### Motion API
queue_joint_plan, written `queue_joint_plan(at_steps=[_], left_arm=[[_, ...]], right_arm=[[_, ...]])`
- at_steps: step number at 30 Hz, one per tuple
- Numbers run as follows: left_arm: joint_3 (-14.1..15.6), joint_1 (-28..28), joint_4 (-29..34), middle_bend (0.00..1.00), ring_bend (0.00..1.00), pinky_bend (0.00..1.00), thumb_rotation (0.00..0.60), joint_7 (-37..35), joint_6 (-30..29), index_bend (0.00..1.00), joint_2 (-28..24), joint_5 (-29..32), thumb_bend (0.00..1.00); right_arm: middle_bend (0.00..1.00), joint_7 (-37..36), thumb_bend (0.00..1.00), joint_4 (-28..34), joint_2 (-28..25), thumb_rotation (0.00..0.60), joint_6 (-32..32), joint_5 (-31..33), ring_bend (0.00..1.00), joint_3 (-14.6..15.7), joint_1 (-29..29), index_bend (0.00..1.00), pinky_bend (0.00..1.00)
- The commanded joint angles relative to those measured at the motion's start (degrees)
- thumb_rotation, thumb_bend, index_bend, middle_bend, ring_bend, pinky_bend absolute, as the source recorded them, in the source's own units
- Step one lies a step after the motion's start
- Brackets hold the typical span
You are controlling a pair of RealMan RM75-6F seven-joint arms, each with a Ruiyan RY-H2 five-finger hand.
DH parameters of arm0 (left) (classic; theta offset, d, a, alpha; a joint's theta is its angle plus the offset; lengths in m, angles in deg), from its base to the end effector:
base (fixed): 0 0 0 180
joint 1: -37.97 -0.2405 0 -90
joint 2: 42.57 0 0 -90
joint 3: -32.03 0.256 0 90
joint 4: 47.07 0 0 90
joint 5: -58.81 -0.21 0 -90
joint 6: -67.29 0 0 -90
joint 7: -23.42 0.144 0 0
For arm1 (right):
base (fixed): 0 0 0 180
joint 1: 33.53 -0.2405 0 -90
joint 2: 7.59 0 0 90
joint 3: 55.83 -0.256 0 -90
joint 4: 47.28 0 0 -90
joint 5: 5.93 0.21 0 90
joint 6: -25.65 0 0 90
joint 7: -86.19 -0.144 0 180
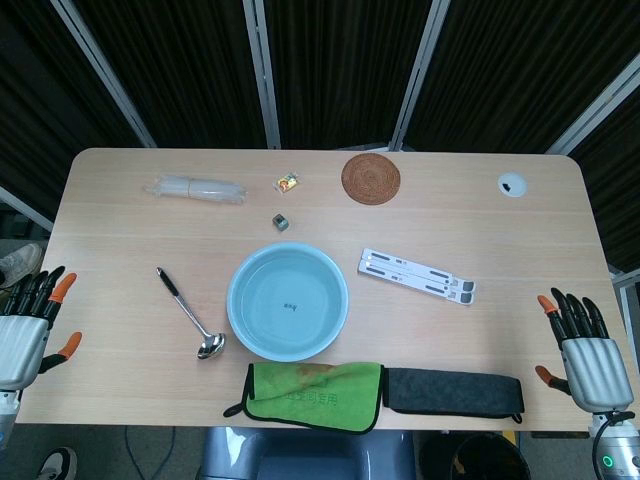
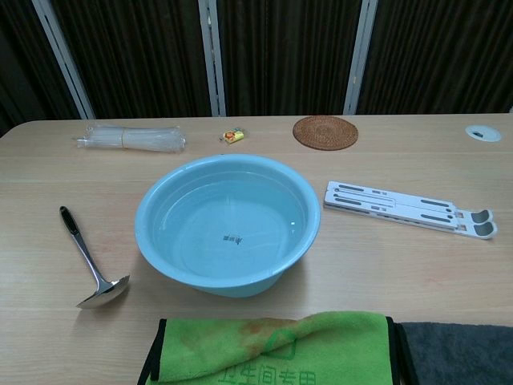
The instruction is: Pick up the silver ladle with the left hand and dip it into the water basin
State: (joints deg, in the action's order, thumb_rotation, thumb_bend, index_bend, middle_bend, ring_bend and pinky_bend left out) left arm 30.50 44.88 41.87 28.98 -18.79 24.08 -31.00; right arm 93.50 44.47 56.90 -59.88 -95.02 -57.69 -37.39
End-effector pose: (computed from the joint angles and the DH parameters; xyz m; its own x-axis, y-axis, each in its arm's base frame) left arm -0.3044 0.1875 0.1456 0.5004 -0.0185 0.8656 0.8601 -0.1045 -0.4994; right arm -0.3093 -0.1719 0.1535 0.5166 -0.0123 0.8561 -0.8555 -0.0487 0.5155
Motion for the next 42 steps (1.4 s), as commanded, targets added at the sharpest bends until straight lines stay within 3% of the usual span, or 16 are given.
queue_joint_plan(at_steps=[1,8,12,18,22,28,33,38,42], left_arm=[[0.07,0.09,-0.09,0.00,0.00,0.00,0.600,0.26,0.25,0.05,0.11,0.06,0.31],[0.35,0.93,-0.79,0.00,0.00,0.00,0.600,0.22,1.87,0.08,0.61,-0.11,0.31],[0.53,2.09,-2.76,0.00,0.00,0.00,0.600,-1.98,3.28,0.32,1.18,-0.99,0.32],[-0.61,9.22,-5.42,0.00,0.00,0.00,0.600,0.25,17.48,0.40,0.12,3.50,0.33],[-1.22,10.89,-6.28,0.00,0.00,0.00,0.600,1.46,20.35,0.40,0.64,5.33,0.38],[-2.49,12.57,-10.10,0.00,0.00,0.00,0.600,6.35,19.84,0.42,3.84,5.77,0.41],[-2.92,15.54,-12.21,0.00,0.00,0.00,0.600,1.63,24.41,0.44,5.14,6.26,0.42],[-2.50,18.63,-14.43,0.00,0.00,0.00,0.600,-5.33,29.66,0.39,6.41,5.97,0.42],[-2.18,20.37,-17.90,0.00,0.00,0.00,0.600,-6.52,31.30,0.39,7.88,5.12,0.42]], right_arm=[[0.00,-0.07,0.02,0.07,-0.04,0.600,-0.02,-0.05,0.00,-0.01,-0.01,0.06,0.00],[0.00,-0.59,0.02,0.19,-0.02,0.600,0.49,0.13,0.00,-0.12,-0.30,0.06,0.00],[0.00,-0.79,0.02,-0.03,-0.10,0.600,0.78,-0.06,0.00,0.02,-0.44,0.06,0.00],[0.00,-0.36,0.02,-0.44,0.25,0.600,1.09,0.96,0.00,-0.45,-0.58,0.06,0.00],[0.00,0.23,0.02,-0.50,0.44,0.600,1.24,1.17,0.00,-0.51,-0.65,0.06,0.00],[0.00,0.92,0.02,-0.47,0.34,0.600,2.08,1.62,0.00,-0.34,-0.83,0.06,0.00],[0.00,1.50,0.02,-0.70,0.54,0.600,2.59,2.29,0.00,-0.46,-0.97,0.06,0.00],[0.00,1.23,0.02,-0.71,0.21,0.600,2.69,2.85,0.00,-0.70,-0.98,0.06,0.00],[0.00,0.97,0.02,-0.86,0.18,0.600,2.98,2.96,0.00,-0.76,-1.15,0.06,0.00]])
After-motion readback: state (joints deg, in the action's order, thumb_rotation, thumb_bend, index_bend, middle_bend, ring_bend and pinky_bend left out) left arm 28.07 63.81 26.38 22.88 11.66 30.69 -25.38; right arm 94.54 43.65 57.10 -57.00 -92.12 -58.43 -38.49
